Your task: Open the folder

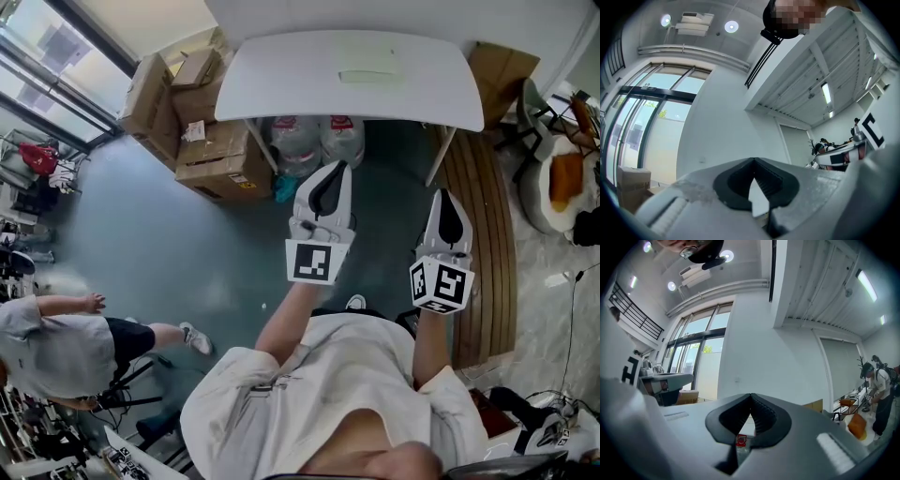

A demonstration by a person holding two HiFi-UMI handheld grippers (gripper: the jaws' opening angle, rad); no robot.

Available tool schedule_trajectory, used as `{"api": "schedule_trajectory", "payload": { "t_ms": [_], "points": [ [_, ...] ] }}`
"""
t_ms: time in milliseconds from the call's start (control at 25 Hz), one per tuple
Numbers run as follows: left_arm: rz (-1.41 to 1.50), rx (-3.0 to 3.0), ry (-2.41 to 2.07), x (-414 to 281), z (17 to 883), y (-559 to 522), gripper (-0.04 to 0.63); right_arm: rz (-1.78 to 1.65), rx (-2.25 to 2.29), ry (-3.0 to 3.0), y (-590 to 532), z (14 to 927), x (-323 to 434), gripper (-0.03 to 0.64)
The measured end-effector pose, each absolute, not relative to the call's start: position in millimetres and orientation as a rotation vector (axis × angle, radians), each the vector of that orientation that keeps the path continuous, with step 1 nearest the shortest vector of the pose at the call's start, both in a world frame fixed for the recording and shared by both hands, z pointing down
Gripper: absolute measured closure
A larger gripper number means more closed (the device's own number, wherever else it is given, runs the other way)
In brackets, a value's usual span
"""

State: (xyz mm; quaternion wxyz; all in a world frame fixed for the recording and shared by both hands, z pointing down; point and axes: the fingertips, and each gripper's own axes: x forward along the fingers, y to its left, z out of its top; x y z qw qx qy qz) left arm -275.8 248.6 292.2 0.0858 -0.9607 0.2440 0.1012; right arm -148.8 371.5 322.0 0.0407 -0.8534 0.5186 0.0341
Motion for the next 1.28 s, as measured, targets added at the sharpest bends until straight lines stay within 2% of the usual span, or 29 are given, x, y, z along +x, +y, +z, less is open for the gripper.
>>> {"api": "schedule_trajectory", "payload": {
  "t_ms": [640,1280],
  "points": [
    [0.279,-2.875,0.697,-224,310,205,0.594,0.071,-2.648,1.577,326,341,-98,0.615],
    [0.313,-2.926,0.652,-147,308,82,0.594,0.108,-2.721,1.611,198,329,-32,0.615]
  ]
}}
